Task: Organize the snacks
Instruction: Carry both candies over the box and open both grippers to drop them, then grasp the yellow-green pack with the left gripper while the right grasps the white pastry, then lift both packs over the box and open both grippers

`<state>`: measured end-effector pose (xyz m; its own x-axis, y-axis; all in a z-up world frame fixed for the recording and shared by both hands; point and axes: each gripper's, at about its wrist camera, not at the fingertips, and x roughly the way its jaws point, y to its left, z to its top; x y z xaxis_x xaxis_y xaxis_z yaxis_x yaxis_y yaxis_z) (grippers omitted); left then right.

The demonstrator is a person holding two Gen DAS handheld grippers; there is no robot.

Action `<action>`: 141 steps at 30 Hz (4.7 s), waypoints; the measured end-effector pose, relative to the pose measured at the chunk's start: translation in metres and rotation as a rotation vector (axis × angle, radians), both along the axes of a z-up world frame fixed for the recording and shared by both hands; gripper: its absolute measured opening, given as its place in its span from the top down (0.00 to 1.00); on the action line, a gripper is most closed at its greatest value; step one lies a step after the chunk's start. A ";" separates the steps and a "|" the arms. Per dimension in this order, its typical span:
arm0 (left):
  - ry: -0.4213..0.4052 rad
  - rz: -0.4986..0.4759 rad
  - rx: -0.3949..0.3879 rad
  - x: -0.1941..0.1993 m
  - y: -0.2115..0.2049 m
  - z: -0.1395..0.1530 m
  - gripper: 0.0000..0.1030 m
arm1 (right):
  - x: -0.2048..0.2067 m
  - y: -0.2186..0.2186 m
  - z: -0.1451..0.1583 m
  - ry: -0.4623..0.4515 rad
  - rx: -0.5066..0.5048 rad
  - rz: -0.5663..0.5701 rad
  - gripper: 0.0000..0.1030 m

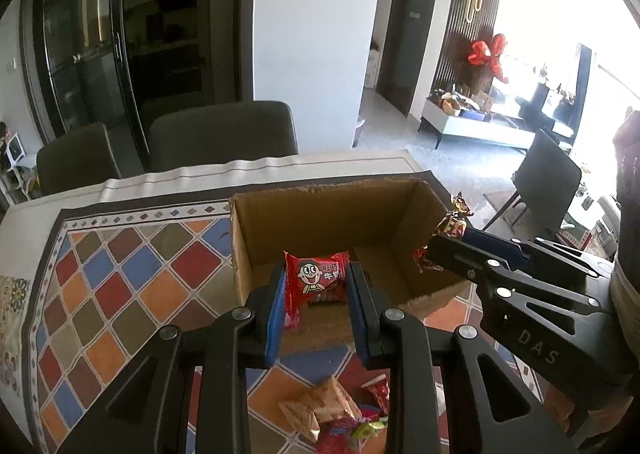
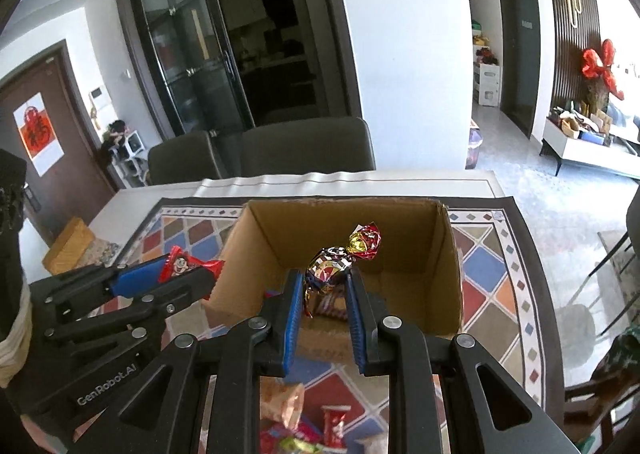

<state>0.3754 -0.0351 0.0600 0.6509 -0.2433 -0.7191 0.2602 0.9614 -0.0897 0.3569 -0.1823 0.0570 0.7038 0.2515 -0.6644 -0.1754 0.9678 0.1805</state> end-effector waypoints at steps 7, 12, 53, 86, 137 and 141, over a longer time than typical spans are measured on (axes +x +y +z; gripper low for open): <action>0.067 0.007 0.015 0.032 -0.005 -0.010 0.72 | 0.030 -0.005 -0.010 0.076 -0.008 -0.004 0.78; 0.090 0.029 0.039 0.043 -0.008 -0.016 0.55 | 0.043 -0.005 -0.020 0.116 -0.018 -0.009 0.78; -0.064 -0.034 0.059 -0.165 -0.016 -0.071 0.43 | -0.151 -0.026 -0.082 0.019 -0.078 -0.072 0.43; 0.172 -0.140 0.020 -0.104 -0.034 -0.171 0.52 | -0.105 -0.030 -0.169 0.255 -0.116 -0.062 0.43; -0.080 -0.128 -0.039 -0.115 -0.023 -0.063 0.88 | -0.114 -0.012 -0.073 0.048 -0.057 -0.053 0.68; -0.129 -0.123 -0.023 -0.102 -0.021 -0.040 0.88 | -0.100 -0.012 -0.051 0.010 -0.055 -0.053 0.68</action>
